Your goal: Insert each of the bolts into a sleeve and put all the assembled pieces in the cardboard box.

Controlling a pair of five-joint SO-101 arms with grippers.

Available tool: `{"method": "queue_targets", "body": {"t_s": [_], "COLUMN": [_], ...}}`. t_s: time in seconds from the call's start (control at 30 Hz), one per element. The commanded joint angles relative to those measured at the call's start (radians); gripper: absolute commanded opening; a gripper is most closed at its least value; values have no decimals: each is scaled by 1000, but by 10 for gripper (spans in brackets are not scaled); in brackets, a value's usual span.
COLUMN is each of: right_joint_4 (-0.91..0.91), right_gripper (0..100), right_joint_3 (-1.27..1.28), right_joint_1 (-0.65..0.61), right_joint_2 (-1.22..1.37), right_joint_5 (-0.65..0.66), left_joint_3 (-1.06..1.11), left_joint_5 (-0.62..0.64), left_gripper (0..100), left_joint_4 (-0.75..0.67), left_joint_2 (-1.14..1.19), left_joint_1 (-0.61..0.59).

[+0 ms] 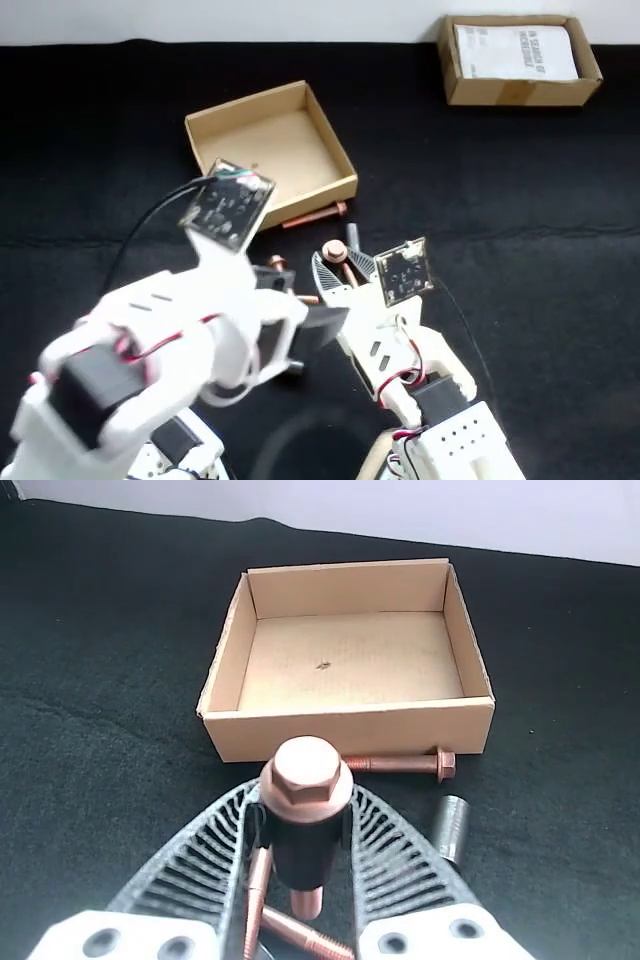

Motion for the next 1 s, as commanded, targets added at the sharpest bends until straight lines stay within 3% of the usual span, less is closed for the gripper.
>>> {"method": "queue_targets", "body": {"t_s": [0.0,0.1,0.3,0.5,0.77,0.87,0.97], "right_joint_4": [-1,58,331,461,524,521,519], "right_gripper": [8,8,8,8,8,8,8], "right_joint_3": [-84,-117,-384,-768,-1250,-1394,-1535], "right_joint_1": [16,33,35,53,48,48,48], "right_joint_2": [-16,-15,65,424,986,1159,1319], "right_joint_5": [9,3,-68,-63,259,439,615], "left_joint_3": [-139,-147,1,323,881,1038,1056], "left_joint_5": [-15,-17,-17,-17,-17,-15,-8], "left_gripper": [139,2,34,34,34,34,34], "left_joint_4": [91,87,-8,-290,-729,-792,-789], "left_joint_2": [2,-21,-119,-303,-690,-823,-803], "left_joint_1": [-31,-157,-423,-673,-954,-1010,-1072]}}
